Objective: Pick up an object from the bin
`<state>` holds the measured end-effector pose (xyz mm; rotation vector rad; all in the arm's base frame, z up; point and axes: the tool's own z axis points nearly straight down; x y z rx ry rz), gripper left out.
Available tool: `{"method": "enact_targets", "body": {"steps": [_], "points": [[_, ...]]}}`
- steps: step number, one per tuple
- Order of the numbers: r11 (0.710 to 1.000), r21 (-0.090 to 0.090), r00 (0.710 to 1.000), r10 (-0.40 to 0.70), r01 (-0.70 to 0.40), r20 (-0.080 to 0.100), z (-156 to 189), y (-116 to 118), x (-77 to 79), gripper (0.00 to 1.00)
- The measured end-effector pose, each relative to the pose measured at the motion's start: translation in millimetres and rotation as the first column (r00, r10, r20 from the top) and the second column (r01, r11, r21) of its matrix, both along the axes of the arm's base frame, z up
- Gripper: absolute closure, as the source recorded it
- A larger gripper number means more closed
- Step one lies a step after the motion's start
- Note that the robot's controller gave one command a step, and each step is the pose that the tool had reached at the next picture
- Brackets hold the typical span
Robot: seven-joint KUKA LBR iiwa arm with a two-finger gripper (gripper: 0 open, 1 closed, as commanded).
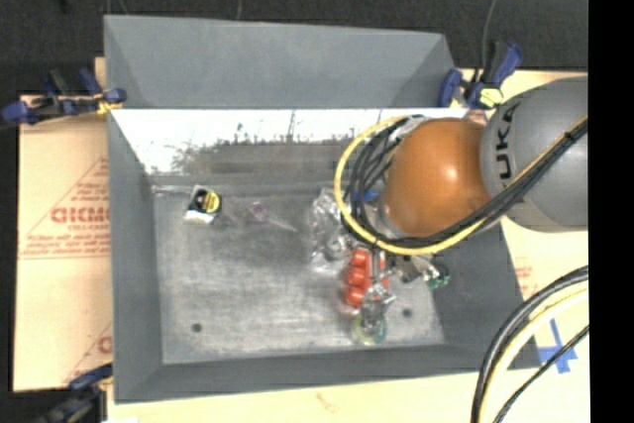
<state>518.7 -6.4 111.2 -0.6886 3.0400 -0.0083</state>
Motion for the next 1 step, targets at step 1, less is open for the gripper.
{"method": "enact_targets", "body": {"steps": [1], "points": [[0.945, -0.005, 0.945, 0.327, -0.327, -0.022, 0.7, -83.0, -11.6, 0.0]]}}
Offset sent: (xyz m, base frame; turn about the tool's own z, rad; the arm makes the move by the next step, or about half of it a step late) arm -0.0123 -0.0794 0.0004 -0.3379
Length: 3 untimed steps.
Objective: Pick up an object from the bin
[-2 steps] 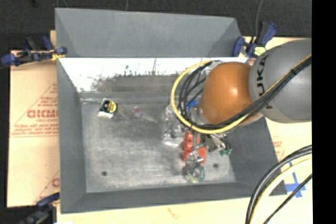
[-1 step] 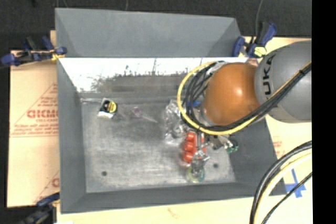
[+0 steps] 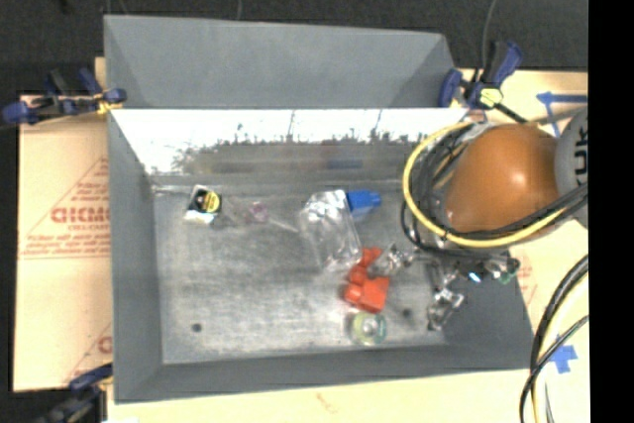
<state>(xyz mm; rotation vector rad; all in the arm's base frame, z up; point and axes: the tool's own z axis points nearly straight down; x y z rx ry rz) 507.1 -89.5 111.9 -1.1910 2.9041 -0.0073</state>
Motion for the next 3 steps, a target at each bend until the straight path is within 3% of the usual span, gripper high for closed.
{"method": "enact_targets", "body": {"steps": [1, 2, 3], "points": [[0.975, 0.005, 0.975, 0.22, -0.22, -0.002, -23.9, 17.0, 20.0, 0.0], [0.976, 0.006, 0.976, 0.217, -0.217, -0.002, -24.3, 16.9, 20.7, 1.0], [0.955, -0.002, 0.955, 0.298, -0.298, 0.006, 200.1, 9.9, 17.9, 1.0]]}}
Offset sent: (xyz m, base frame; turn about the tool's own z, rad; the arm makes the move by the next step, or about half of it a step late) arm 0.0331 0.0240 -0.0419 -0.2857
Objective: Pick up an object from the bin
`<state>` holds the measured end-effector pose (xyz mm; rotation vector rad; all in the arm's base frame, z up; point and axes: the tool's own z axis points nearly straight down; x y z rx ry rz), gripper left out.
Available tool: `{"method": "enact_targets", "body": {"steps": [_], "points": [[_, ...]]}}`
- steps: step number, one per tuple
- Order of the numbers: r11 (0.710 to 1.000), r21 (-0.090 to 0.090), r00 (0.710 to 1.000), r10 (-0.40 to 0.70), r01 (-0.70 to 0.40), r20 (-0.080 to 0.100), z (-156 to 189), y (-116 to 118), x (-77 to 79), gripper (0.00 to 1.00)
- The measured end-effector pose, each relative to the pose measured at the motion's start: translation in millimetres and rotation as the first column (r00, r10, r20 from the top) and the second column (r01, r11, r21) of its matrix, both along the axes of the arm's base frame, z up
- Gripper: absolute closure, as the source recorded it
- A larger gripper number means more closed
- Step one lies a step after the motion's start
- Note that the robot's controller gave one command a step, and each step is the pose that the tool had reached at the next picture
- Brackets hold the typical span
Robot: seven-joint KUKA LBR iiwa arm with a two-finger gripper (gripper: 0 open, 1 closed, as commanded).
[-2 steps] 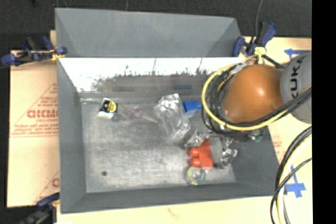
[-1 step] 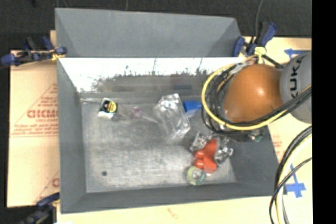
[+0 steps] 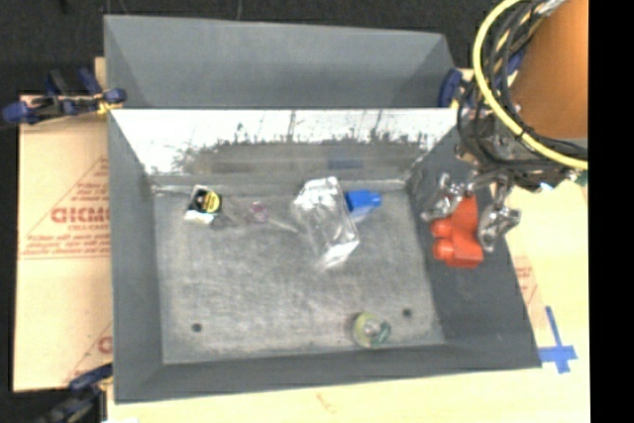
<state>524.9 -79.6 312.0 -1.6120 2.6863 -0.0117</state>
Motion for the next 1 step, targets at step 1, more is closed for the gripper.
{"method": "enact_targets", "body": {"steps": [1], "points": [[0.942, 0.0, 0.942, 0.335, -0.335, -0.005, 49.2, -8.0, 10.0, 1.0]]}}
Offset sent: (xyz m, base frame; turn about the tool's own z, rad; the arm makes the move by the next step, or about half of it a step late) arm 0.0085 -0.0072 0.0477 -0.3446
